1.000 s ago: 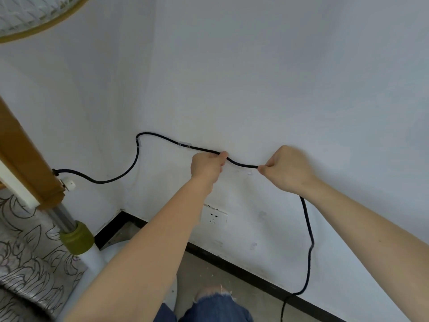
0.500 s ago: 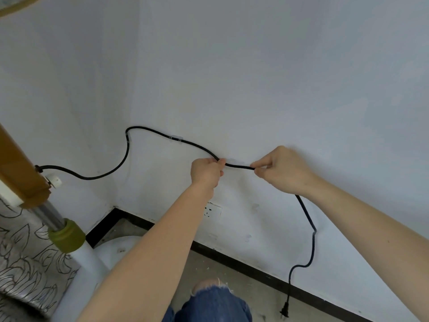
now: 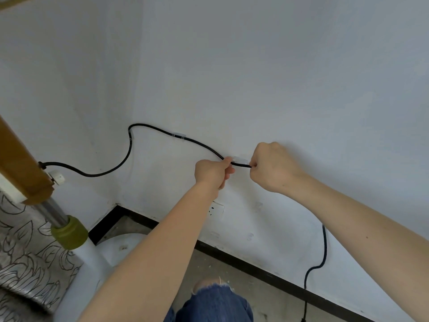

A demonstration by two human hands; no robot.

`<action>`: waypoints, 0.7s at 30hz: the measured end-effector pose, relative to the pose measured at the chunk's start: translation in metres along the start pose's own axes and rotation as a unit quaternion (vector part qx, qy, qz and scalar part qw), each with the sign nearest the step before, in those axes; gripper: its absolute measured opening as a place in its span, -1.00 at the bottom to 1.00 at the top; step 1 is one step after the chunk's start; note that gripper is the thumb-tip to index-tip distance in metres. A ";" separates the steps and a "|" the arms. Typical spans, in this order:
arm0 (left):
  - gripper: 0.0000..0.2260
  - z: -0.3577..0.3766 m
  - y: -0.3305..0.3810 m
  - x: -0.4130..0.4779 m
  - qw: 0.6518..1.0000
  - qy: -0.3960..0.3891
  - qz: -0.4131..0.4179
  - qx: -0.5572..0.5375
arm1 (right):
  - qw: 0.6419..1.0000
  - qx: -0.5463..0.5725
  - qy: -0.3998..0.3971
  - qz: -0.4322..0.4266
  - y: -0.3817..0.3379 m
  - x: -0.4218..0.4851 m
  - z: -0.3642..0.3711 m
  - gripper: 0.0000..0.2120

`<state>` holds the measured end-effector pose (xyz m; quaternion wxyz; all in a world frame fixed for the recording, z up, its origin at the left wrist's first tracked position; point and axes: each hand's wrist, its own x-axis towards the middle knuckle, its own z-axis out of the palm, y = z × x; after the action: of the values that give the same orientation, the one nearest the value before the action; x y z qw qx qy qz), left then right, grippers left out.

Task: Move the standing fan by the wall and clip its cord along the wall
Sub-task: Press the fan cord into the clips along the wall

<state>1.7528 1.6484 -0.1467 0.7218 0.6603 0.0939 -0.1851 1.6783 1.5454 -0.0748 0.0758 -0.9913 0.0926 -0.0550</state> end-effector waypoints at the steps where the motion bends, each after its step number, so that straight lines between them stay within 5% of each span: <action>1: -0.79 0.000 0.001 0.000 1.000 -0.001 0.000 0.000 | 1.000 0.001 0.002 0.000 0.000 0.000 0.000 -0.87; 14: -0.79 -0.001 0.012 -0.009 0.996 -0.051 -0.057 -0.045 | 0.999 -0.017 0.018 -0.022 -0.005 0.010 -0.012 -0.92; 21: -0.87 0.000 0.011 -0.009 0.996 -0.041 -0.058 -0.057 | 0.999 0.028 0.041 -0.007 0.018 0.016 -0.013 -0.74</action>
<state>1.7490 1.6503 -0.1336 0.7498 0.6030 0.1126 -0.2480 1.6888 1.5231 -0.0632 0.0992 -0.9863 0.0867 -0.0989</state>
